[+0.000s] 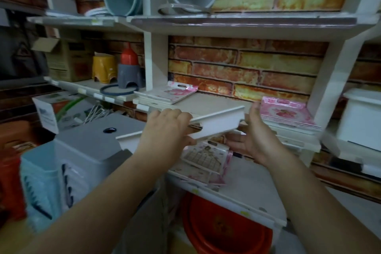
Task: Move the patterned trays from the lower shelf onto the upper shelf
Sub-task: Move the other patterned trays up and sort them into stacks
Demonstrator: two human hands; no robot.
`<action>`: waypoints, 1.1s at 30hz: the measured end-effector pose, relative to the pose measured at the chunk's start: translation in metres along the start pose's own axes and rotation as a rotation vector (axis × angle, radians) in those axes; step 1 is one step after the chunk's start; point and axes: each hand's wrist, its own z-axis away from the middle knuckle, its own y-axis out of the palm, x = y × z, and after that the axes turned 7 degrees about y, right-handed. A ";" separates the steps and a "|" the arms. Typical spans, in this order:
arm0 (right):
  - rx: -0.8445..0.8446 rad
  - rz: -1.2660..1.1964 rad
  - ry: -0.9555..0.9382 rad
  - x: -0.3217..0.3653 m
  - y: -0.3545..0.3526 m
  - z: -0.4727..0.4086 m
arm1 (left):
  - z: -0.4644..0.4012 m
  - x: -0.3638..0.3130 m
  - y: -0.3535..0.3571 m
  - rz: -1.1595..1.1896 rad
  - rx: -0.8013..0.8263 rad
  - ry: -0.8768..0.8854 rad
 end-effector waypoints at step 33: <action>-0.147 -0.717 -0.038 -0.031 -0.002 -0.116 | -0.058 0.085 0.144 2.146 -0.051 -1.440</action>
